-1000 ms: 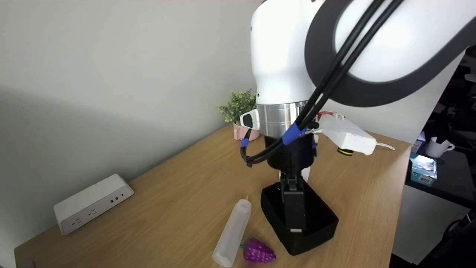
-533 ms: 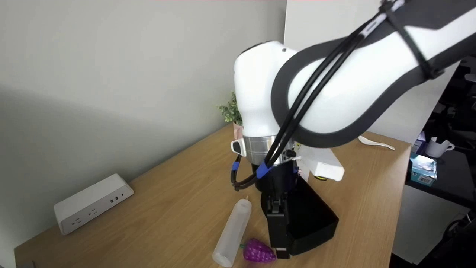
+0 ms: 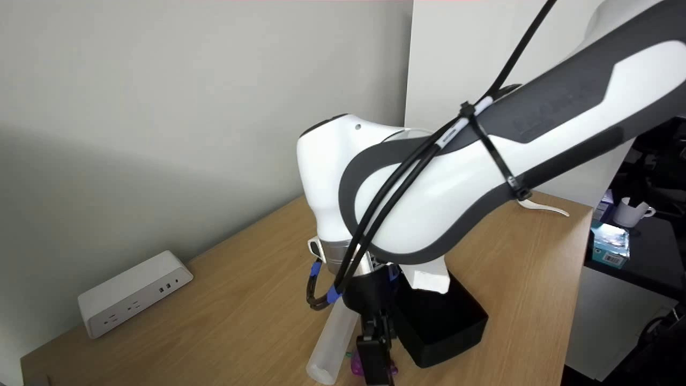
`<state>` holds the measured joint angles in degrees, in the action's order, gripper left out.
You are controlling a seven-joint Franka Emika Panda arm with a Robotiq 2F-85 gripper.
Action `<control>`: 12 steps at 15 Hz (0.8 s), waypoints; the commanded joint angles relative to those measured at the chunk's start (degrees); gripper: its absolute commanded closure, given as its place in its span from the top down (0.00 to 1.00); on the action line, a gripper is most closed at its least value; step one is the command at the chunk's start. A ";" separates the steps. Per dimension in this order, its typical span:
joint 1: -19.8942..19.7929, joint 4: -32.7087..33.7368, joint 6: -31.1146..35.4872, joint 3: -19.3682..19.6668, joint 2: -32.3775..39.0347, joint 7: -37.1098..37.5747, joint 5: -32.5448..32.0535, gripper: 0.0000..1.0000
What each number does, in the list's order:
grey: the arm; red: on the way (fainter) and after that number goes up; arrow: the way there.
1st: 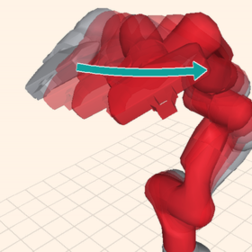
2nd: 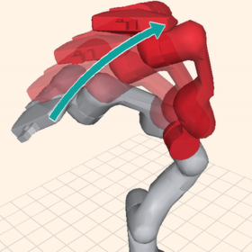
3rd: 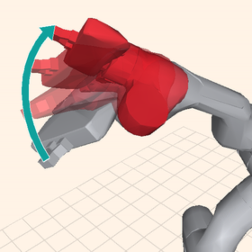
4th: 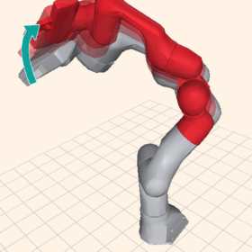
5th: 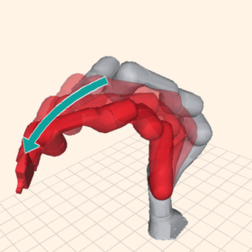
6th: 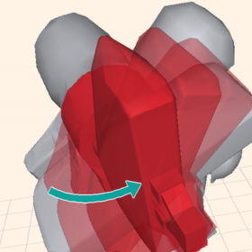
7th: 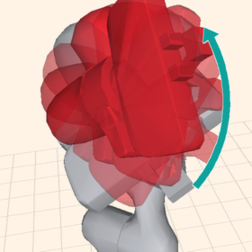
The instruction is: Put the grape and strawberry toys in the black box
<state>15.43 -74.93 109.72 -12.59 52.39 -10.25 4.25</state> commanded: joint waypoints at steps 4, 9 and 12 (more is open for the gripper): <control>3.20 14.38 -12.49 3.81 8.84 6.46 -5.24 1.00; 3.82 21.10 -15.65 3.99 12.74 7.07 -5.36 1.00; 3.75 24.24 -14.00 3.65 14.93 7.04 -4.57 1.00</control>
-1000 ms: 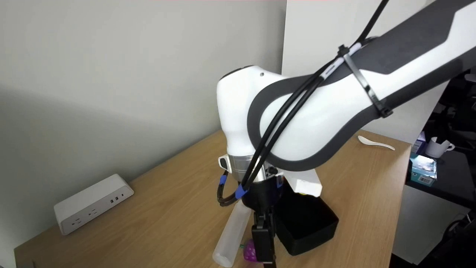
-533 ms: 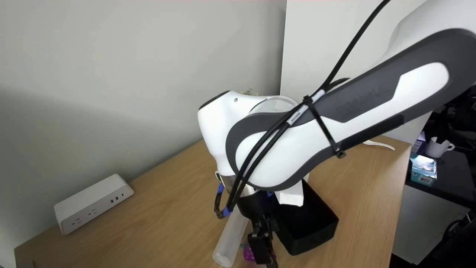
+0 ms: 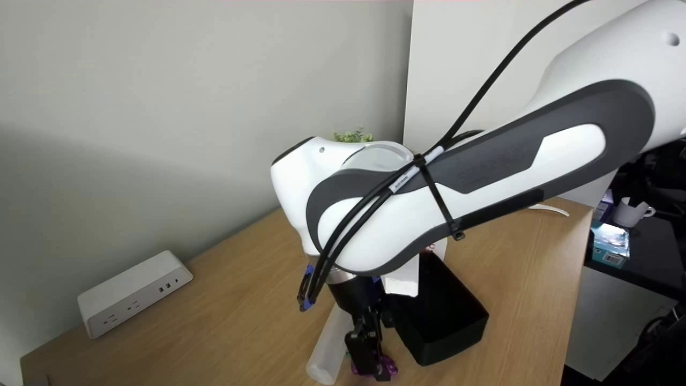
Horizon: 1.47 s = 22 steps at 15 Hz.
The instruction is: Put the grape and strawberry toys in the black box
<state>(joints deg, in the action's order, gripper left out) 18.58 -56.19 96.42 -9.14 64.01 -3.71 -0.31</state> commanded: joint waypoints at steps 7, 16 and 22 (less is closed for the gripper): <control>-0.03 2.91 0.66 -0.26 1.99 -0.18 0.40 1.00; -0.16 2.70 3.84 -0.60 2.50 -0.32 0.90 1.00; 0.01 3.21 3.92 -0.76 3.55 -0.23 0.83 1.00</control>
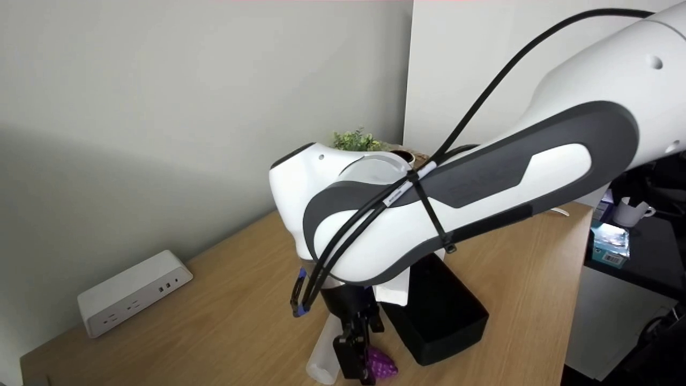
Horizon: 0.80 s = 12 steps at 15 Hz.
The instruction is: Put the grape and strawberry toys in the black box
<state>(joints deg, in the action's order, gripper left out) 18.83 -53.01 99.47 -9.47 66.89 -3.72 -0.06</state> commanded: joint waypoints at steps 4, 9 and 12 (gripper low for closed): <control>-0.36 0.18 0.59 -0.60 1.18 -0.42 0.69 1.00; -0.47 0.16 0.60 -0.63 1.47 -0.57 0.67 0.74; -0.46 0.18 0.62 -0.62 1.43 -0.56 0.65 0.58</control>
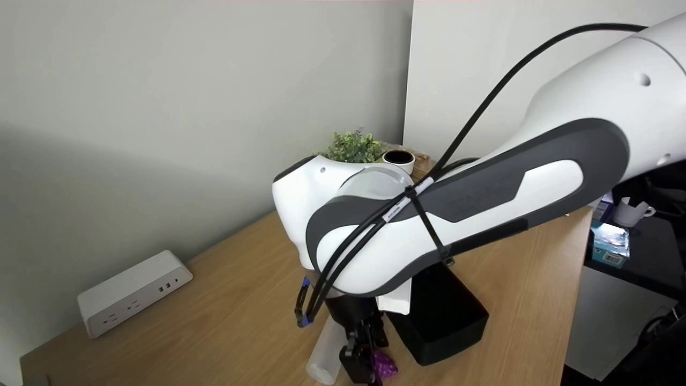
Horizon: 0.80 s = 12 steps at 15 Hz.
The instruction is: Put the grape and strawberry toys in the black box
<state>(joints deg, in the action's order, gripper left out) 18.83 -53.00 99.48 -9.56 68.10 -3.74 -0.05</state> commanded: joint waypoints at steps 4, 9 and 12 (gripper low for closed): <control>-0.44 0.24 0.53 -0.49 0.21 -0.49 0.62 0.59; -0.37 -0.20 0.72 -0.31 -0.33 -0.17 0.45 0.29; -0.46 -1.03 1.47 -0.17 -1.39 0.09 0.36 0.19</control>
<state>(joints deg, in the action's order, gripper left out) 18.82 -52.85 99.61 -9.56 67.96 -3.74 -0.05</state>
